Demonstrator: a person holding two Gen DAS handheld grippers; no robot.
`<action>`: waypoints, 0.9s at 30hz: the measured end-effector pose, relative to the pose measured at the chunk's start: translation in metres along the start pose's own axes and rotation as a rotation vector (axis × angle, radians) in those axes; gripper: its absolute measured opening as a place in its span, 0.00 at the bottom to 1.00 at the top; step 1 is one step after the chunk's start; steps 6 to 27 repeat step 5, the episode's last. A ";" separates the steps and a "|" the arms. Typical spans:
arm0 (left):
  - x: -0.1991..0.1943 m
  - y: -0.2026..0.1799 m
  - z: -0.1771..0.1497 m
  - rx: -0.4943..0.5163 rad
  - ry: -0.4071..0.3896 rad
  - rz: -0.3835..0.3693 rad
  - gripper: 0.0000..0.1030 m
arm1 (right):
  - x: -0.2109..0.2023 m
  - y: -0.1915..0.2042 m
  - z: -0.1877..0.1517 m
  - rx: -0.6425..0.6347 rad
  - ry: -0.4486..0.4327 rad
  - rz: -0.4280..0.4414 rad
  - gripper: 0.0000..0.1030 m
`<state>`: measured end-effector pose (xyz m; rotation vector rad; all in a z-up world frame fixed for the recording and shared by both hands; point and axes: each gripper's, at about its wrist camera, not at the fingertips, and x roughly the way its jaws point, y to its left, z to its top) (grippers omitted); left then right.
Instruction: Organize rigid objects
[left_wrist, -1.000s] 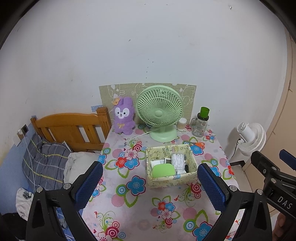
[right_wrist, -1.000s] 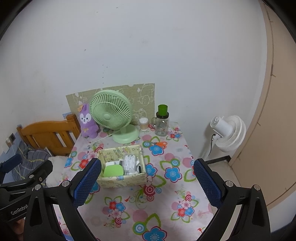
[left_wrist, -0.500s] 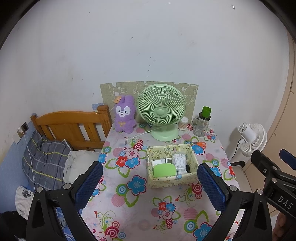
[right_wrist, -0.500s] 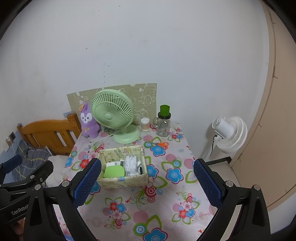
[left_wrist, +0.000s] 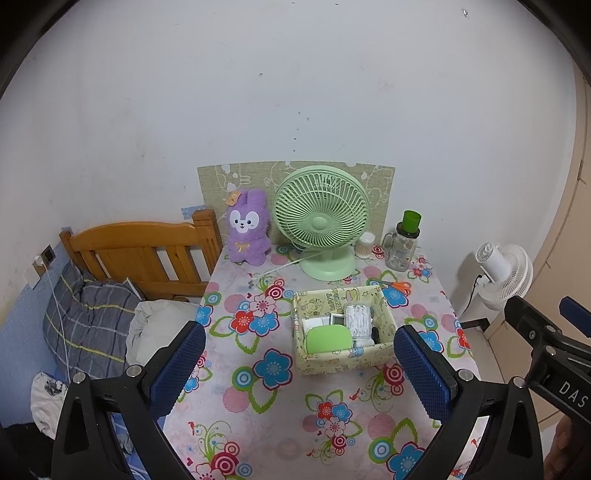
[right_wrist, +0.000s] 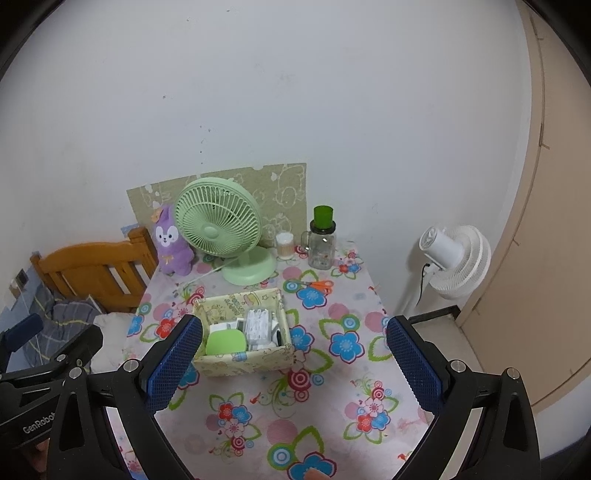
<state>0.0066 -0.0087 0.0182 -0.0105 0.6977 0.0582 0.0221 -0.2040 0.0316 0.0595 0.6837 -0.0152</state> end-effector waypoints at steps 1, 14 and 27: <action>0.000 0.000 0.000 -0.001 0.000 -0.001 1.00 | -0.001 0.000 0.000 -0.003 -0.002 0.000 0.98; -0.001 0.000 -0.002 -0.005 0.001 -0.002 1.00 | -0.002 0.002 -0.001 -0.010 -0.005 -0.001 0.98; -0.001 0.000 -0.002 -0.005 0.001 -0.002 1.00 | -0.002 0.002 -0.001 -0.010 -0.005 -0.001 0.98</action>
